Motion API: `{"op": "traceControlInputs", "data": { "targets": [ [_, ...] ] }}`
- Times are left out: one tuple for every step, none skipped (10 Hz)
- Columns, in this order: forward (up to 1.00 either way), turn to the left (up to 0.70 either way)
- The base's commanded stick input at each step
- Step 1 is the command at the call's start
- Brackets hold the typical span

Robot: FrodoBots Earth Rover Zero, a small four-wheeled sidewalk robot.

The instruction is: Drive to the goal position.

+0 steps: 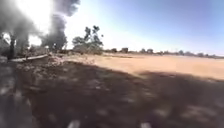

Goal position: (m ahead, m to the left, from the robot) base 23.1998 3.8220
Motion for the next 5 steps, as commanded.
{"op": "traceControlInputs", "data": {
  "targets": [
    [0.70,0.00],
    [0.70,0.00],
    [0.70,0.00],
    [0.70,0.00],
    [0.70,0.00]
  ]
}}
